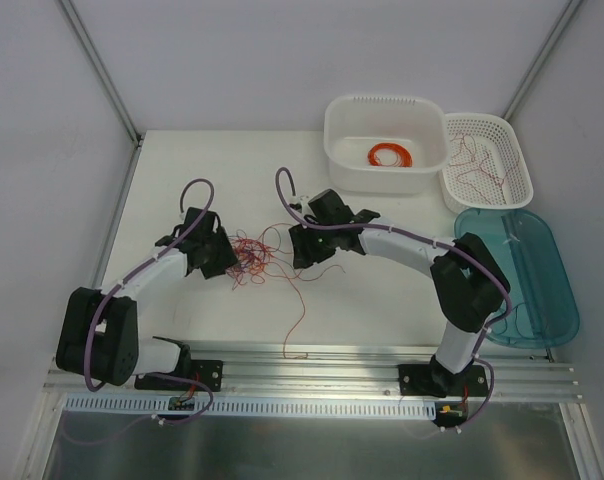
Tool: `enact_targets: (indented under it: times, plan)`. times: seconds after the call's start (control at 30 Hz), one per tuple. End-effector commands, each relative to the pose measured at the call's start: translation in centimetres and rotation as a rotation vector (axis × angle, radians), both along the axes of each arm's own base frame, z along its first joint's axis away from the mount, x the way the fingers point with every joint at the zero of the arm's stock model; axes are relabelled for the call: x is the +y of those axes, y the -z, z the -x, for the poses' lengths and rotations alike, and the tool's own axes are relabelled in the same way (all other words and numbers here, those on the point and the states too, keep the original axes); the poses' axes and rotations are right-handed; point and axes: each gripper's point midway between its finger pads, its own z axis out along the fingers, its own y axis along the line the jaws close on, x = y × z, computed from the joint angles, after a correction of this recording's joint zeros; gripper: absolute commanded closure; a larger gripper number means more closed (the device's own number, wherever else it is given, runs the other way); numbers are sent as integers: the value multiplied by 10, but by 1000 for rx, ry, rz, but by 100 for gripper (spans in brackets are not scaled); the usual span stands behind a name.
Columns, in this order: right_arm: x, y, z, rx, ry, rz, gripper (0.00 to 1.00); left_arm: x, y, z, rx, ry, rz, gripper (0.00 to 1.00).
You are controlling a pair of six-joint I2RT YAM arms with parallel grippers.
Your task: Untangle the cables
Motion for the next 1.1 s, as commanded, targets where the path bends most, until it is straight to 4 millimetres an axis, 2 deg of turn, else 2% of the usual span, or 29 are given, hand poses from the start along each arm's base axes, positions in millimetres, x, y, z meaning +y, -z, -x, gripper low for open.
enact_targets:
  times: [0.0,0.1,0.2,0.23,0.37,0.4,0.53,0.57,0.67,0.8,1.0,1.07]
  plan:
    - [19,-11,-12,-44,-45,-48,51,-4,-7,-11,-28,-8,9,54]
    - [28,-27,-20,-74,-47,-82,53,-8,-3,-8,-16,16,6,61]
    - [36,-49,-24,-146,-59,-100,53,-13,-1,-3,-20,53,-11,74]
    - [38,-59,-25,-169,-63,-113,53,-15,-1,-2,-23,67,-11,83]
    - [52,-94,-27,-251,-118,-158,53,-32,-1,3,-46,151,-17,97]
    - [55,-98,-28,-264,-130,-161,53,-36,-1,5,-49,172,-15,97]
    - [65,-90,-31,-249,-161,-150,52,-51,-3,9,-64,227,20,99]
    - [66,-80,-33,-238,-166,-137,52,-53,-5,10,-69,238,29,99]
    - [72,-70,-36,-224,-180,-121,52,-61,-9,12,-88,272,46,99]
    - [75,-43,-38,-183,-192,-90,53,-62,-10,15,-96,294,49,100]
    - [78,-21,-41,-165,-202,-58,55,-66,-12,19,-101,320,67,100]
    - [80,-17,-43,-163,-207,-54,58,-67,-12,20,-102,324,70,100]
